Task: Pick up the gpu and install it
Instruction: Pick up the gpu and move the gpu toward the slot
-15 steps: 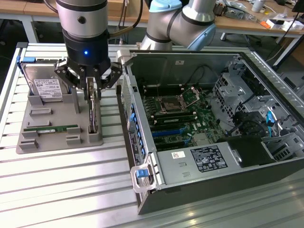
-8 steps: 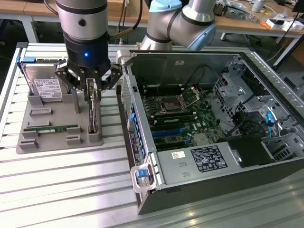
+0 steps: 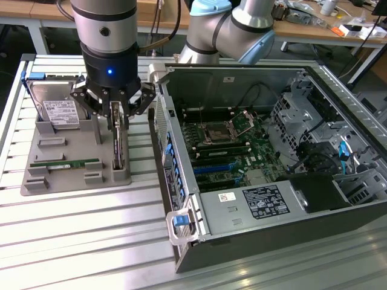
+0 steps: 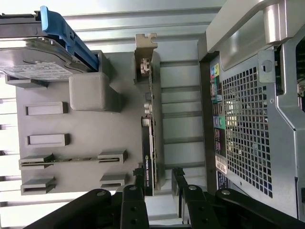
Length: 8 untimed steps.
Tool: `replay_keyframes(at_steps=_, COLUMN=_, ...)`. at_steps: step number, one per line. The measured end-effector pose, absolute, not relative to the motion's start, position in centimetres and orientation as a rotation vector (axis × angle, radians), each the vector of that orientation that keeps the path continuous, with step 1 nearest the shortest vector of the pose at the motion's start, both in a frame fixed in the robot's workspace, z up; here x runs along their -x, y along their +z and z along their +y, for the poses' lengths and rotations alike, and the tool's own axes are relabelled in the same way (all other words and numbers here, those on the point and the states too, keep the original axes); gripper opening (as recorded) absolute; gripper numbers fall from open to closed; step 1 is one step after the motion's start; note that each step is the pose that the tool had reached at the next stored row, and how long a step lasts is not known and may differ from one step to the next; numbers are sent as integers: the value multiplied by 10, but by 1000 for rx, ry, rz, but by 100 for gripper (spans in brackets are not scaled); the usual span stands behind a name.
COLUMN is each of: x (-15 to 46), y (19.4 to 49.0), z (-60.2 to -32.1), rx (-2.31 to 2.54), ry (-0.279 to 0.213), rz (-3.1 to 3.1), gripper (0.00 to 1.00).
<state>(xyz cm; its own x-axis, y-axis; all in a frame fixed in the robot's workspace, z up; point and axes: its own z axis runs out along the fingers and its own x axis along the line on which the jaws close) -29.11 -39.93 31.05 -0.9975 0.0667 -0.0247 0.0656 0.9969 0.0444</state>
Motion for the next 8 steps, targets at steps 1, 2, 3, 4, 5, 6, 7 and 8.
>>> replay_keyframes(at_steps=1, x=291, y=309, z=-399, rx=-103, ry=68, rz=3113, gripper=36)
replay_keyframes(at_steps=2, x=291, y=309, z=-399, rx=-103, ry=68, rz=3113, gripper=36)
replay_keyframes(at_steps=3, x=291, y=308, z=-399, rx=-103, ry=68, rz=3113, gripper=36)
replay_keyframes(at_steps=4, x=291, y=307, z=-399, rx=-103, ry=68, rz=3113, gripper=36)
replay_keyframes(at_steps=5, x=291, y=306, z=-399, rx=-103, ry=68, rz=3113, gripper=36)
replay_keyframes(at_steps=6, x=291, y=304, z=-399, rx=-103, ry=68, rz=3113, gripper=36)
replay_keyframes(at_steps=7, x=291, y=303, z=-399, rx=-103, ry=68, rz=3113, gripper=36)
replay_keyframes(at_steps=8, x=291, y=302, z=-399, rx=-103, ry=68, rz=3113, gripper=36)
